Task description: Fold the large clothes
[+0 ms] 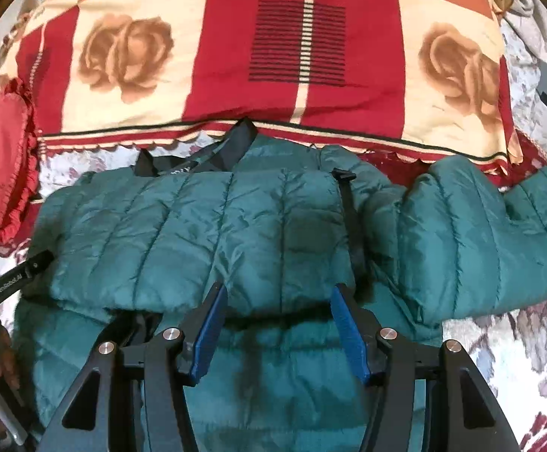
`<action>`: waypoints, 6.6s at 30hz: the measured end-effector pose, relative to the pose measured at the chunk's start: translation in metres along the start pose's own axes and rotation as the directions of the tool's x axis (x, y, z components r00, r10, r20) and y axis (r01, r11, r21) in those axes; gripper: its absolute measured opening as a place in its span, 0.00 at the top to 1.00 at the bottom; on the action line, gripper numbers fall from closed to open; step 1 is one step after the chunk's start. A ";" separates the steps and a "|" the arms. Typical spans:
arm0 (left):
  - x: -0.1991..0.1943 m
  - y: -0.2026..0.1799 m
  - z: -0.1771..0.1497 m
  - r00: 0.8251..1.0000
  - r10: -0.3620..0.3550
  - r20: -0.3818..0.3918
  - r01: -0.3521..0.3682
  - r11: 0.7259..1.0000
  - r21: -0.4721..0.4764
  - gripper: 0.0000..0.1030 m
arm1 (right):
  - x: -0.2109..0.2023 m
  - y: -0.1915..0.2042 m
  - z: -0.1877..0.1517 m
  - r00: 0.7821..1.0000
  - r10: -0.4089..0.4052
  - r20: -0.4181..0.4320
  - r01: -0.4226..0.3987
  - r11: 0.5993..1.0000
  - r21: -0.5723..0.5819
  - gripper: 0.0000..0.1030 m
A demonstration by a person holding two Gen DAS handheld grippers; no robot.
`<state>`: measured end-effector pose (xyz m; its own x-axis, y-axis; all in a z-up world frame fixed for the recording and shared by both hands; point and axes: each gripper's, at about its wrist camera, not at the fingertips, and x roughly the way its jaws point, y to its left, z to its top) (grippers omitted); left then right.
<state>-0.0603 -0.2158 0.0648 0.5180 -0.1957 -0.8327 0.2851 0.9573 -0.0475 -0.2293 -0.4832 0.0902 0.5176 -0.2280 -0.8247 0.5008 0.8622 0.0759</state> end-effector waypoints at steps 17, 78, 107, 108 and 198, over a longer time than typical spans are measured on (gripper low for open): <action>-0.053 -0.031 -0.013 0.995 -0.084 0.056 0.081 0.995 0.059 0.20 | -0.038 -0.009 -0.016 0.999 0.029 0.034 -0.030 0.999 0.015 0.33; -0.040 -0.026 -0.024 0.992 -0.120 -0.030 0.120 0.993 -0.009 0.20 | -0.121 -0.368 0.032 0.931 -0.176 0.318 -0.063 0.784 0.617 0.91; -0.060 0.030 -0.022 0.994 -0.105 0.013 0.106 0.994 -0.042 0.20 | -0.044 0.021 0.069 0.932 0.345 0.111 -0.350 0.936 0.035 0.91; -0.060 0.035 -0.022 0.994 -0.109 0.014 0.109 0.993 -0.054 0.20 | -0.039 0.030 0.068 0.931 0.351 0.098 -0.355 0.935 0.026 0.91; -0.050 0.007 0.023 0.956 -0.280 0.091 0.288 0.954 -0.088 0.84 | -0.044 -0.034 0.037 0.934 0.347 0.084 -0.355 0.926 0.127 0.43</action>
<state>-0.0660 -0.2040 0.1188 0.4887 -0.4747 -0.7320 0.3500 0.8752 -0.3339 -0.2436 -0.5192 0.1450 0.7152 0.0479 -0.6973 0.3684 0.8220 0.4343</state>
